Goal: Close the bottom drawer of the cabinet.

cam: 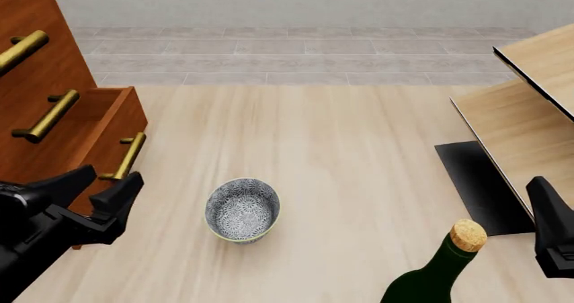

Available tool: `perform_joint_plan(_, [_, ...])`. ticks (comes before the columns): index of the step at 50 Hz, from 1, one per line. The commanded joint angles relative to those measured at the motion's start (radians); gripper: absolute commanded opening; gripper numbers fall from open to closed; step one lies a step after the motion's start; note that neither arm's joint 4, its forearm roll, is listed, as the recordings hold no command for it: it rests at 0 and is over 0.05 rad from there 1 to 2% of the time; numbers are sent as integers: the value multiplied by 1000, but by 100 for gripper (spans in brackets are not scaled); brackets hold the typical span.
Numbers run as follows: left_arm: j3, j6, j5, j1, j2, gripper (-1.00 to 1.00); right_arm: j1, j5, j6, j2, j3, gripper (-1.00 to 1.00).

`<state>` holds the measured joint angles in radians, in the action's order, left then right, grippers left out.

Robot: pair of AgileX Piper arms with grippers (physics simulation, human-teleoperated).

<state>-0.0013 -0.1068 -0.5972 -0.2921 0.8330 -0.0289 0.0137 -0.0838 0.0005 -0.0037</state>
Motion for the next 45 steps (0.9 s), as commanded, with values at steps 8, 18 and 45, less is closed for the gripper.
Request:
perform_joint_plan(8, [1, -81, -188, 5, 293, 100, -2, 1, -6, 0, 0, 100])
perform_joint_plan(18, [-4, -131, -340, 33, 508, 100, -1, 3, -10, 0, 1, 100])
perform_joint_plan(45, [-68, -141, -470, 150, 798, 100, -5, 8, -20, 0, 1, 100])
